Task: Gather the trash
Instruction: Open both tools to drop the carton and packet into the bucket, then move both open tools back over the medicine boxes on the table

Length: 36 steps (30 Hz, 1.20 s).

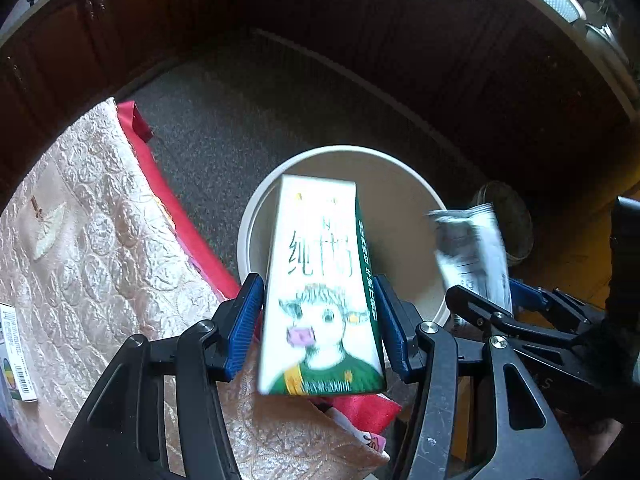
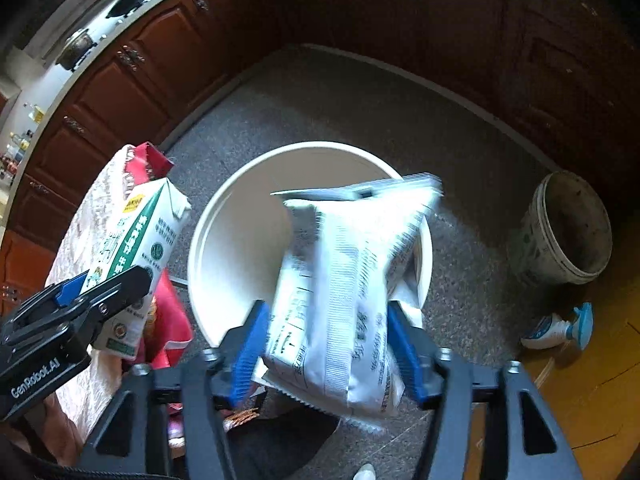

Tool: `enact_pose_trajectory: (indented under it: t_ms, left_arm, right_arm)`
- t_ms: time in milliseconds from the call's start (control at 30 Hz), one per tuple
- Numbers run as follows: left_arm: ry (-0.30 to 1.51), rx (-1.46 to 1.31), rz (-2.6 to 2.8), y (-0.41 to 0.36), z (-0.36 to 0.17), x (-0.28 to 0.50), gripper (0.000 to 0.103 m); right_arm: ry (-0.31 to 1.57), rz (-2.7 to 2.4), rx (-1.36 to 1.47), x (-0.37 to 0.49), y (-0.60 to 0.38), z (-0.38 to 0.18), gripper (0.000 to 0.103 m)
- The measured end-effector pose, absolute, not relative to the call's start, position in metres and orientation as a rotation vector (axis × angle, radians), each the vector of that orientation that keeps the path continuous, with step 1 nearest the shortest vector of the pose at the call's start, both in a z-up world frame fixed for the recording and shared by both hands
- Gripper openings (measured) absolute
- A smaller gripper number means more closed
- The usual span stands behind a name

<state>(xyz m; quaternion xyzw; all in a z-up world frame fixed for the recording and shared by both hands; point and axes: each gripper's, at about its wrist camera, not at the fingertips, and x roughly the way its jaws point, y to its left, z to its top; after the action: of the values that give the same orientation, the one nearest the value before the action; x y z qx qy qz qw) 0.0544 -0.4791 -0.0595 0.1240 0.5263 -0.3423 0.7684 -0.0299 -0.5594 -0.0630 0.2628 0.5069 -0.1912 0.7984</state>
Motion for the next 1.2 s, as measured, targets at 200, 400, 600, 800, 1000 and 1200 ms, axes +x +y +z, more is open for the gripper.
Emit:
enact_pose_trajectory:
  t_ms: [200,400,600,800,1000,1200]
  left_arm:
    - [1.164,0.252,-0.742,-0.477,-0.067,0.057,0.057]
    - [1.177,0.251,-0.734,-0.471,-0.074,0.060,0.058]
    - [1.151,0.243,-0.712,-0.459,-0.065,0.060,0.058]
    - [1.130,0.213,-0.675,-0.437,-0.051,0.058,0.058]
    - [1.084,0.205,-0.630,-0.407,-0.038,0.056,0.058]
    - [1.070,0.173,-0.578,-0.364,-0.032,0.062,0.058]
  right_arm:
    - [1.101,-0.427,0.580,-0.034,-0.561,-0.069,0.069]
    - [1.108,-0.436,0.586,-0.037,-0.559,-0.071,0.069]
    - [1.099,-0.424,0.560,-0.034,-0.550,-0.064,0.069]
    - [1.087,-0.412,0.534,-0.032,-0.538,-0.055,0.070]
    - [1.070,-0.385,0.506,-0.026,-0.518,-0.042,0.070]
    - [1.057,-0.331,0.458,-0.013,-0.486,-0.028,0.072]
